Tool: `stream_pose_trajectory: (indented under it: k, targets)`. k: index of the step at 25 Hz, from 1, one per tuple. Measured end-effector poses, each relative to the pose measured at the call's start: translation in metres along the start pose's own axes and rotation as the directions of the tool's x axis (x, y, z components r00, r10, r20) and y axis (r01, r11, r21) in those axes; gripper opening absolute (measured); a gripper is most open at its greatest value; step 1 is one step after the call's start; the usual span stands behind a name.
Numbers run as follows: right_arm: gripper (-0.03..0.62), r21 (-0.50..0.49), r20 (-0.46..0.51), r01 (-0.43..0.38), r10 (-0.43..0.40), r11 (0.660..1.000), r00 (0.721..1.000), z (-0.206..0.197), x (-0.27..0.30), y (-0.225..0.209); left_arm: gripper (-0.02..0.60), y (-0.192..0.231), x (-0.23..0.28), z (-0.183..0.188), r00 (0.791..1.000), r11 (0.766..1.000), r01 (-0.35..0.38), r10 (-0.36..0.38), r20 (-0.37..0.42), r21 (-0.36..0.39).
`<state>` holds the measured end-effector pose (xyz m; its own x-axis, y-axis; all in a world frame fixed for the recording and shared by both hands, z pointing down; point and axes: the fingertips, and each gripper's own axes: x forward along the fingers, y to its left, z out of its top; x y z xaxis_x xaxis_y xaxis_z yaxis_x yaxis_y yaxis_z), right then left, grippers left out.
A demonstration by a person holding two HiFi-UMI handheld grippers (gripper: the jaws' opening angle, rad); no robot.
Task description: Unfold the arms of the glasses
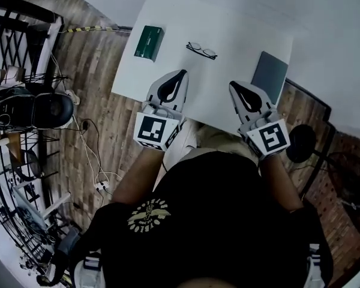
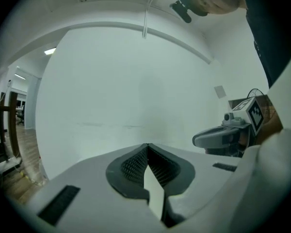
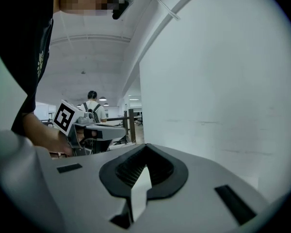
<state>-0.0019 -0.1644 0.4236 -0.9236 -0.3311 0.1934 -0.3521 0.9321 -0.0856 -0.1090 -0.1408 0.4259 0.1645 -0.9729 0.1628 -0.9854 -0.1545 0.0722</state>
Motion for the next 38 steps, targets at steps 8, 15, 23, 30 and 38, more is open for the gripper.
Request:
stream_pose_trajectory:
  k: [8,15,23,30,38]
  targets:
    - [0.0,0.046,-0.01,0.06,-0.059,0.997,0.998,-0.02,-0.007,-0.042,0.008,-0.007,0.029,-0.015,0.997,0.999,0.036,-0.033,-0.074,0.04]
    - [0.0,0.048,0.009,0.041,-0.042,0.998,0.999,-0.007,-0.004,-0.052,0.008,-0.01,0.047,0.003,0.997,0.997,0.029,-0.023,-0.072,0.078]
    - [0.0,0.102,0.026,0.057,-0.06,0.993,0.998,0.008,-0.013,-0.057,0.008,-0.007,0.042,0.014,0.997,0.988,0.002,0.01,-0.081,0.153]
    - [0.0,0.091,0.062,0.15,-0.156,0.985,0.986,0.012,-0.028,-0.075,0.008,0.007,0.049,0.011,0.994,0.981,0.024,-0.002,-0.11,0.194]
    - [0.0,0.103,0.018,0.293,-0.297,0.95,0.955,0.007,-0.033,-0.082,0.008,0.029,0.076,-0.006,0.984,0.962,0.119,-0.08,-0.162,0.245]
